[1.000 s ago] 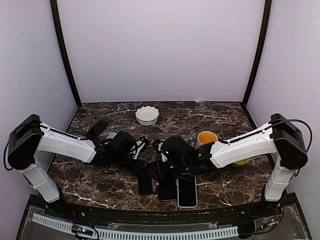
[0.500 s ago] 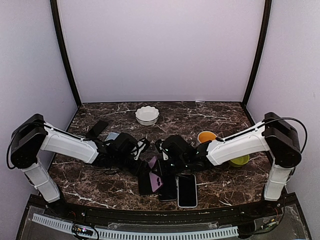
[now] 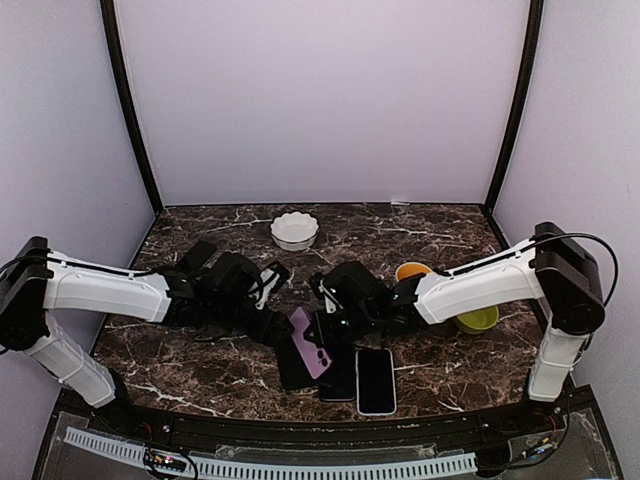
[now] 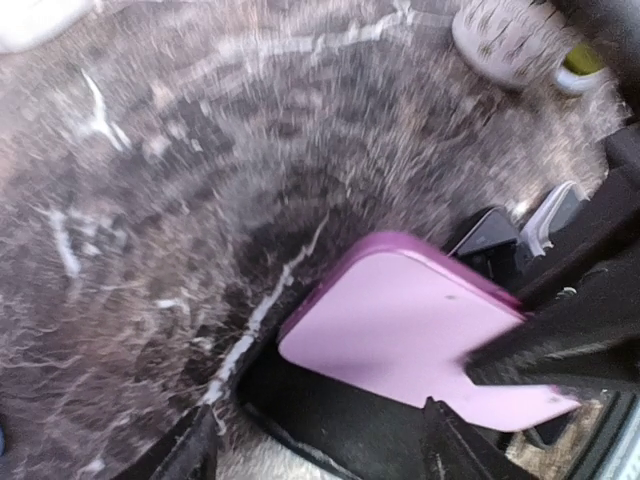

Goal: Put the phone into the phone case
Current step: Pick up the phone case from the center of the board, then pass from the right arm to the left

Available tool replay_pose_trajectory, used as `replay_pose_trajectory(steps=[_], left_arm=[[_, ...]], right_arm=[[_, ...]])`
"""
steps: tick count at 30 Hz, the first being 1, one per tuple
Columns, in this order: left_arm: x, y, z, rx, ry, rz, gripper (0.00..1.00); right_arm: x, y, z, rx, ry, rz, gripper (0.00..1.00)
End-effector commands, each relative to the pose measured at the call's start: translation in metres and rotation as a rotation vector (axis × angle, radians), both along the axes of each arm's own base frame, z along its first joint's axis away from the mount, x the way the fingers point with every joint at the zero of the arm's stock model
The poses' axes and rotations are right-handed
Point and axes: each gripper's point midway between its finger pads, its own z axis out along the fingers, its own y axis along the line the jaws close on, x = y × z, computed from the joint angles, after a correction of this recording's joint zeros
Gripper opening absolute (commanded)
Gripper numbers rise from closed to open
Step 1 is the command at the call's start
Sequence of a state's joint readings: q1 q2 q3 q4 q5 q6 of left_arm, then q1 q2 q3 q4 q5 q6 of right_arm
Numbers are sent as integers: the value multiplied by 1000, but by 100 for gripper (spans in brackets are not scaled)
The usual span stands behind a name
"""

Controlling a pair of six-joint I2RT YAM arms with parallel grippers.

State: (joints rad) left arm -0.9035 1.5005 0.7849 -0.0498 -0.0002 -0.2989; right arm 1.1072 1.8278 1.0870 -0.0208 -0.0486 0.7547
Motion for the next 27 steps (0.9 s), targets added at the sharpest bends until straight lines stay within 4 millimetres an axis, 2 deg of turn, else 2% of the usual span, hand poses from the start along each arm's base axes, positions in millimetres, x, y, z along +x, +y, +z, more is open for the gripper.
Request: replay_pose_trajectory(steps=[1, 4, 9, 12, 15, 17, 21, 23, 24, 27], left_arm=[[-5, 21, 20, 22, -22, 51, 73], [-11, 33, 11, 64, 22, 79, 74], [-22, 46, -19, 136, 111, 105, 76], [-25, 42, -32, 154, 156, 94, 77], [-25, 28, -25, 102, 152, 54, 75], [-26, 14, -4, 13, 114, -15, 72], [-33, -1, 72, -197, -82, -164, 70], [-41, -5, 108, -289, -181, -248, 73], [-48, -8, 120, -321, -206, -303, 77], [-66, -15, 167, -427, -279, -422, 84]], right_arm=[[8, 10, 59, 78, -117, 21, 0], [13, 6, 81, 95, -172, 8, 0], [20, -7, 126, 141, -284, -13, 0], [19, -16, 146, 146, -349, -4, 0], [15, -26, 160, 142, -422, 35, 0], [8, -30, 171, 154, -481, 97, 0], [-19, -38, 203, 203, -681, 312, 0], [-43, -38, 221, 289, -775, 461, 0], [-55, -39, 228, 330, -813, 529, 0], [-76, -39, 247, 402, -885, 649, 0]])
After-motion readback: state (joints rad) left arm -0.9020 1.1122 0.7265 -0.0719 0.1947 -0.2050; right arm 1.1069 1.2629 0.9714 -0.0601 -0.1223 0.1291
